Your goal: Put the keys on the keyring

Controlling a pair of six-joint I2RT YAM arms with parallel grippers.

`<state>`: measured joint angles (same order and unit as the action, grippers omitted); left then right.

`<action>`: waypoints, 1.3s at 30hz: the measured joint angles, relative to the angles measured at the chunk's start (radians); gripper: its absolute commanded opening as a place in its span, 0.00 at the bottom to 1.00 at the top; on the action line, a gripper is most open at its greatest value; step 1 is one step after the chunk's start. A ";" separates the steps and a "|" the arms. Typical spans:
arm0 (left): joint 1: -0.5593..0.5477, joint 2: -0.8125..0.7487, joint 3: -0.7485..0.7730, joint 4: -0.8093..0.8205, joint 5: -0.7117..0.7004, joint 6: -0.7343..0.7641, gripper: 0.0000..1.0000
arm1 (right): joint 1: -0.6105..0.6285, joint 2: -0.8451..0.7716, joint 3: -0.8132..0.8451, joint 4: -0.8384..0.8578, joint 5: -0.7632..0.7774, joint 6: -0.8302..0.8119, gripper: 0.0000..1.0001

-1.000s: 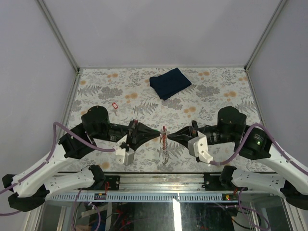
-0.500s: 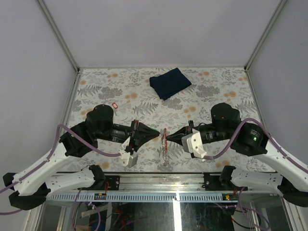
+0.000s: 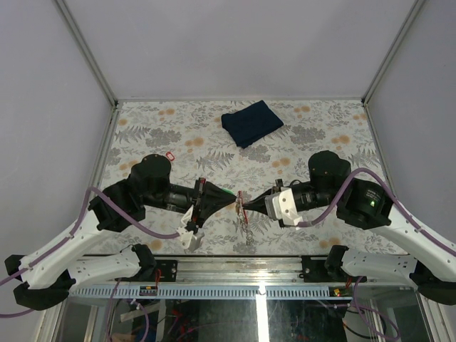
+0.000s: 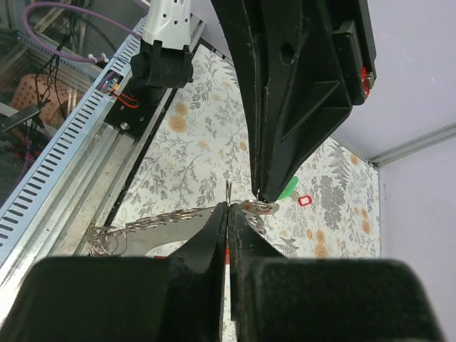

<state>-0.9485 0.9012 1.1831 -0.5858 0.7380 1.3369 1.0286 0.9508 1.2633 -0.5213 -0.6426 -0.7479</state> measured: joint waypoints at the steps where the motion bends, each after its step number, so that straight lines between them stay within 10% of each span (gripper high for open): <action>1: 0.000 0.000 0.000 -0.005 0.001 0.008 0.00 | 0.000 0.000 0.000 0.002 -0.002 0.009 0.00; 39: 0.000 -0.046 -0.051 -0.005 -0.026 0.002 0.00 | -0.164 0.113 0.028 0.045 -0.345 0.467 0.00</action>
<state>-0.9485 0.8555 1.1324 -0.5903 0.7116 1.3388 0.8646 1.0634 1.2915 -0.4763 -0.9874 -0.2806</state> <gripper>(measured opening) 0.003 0.009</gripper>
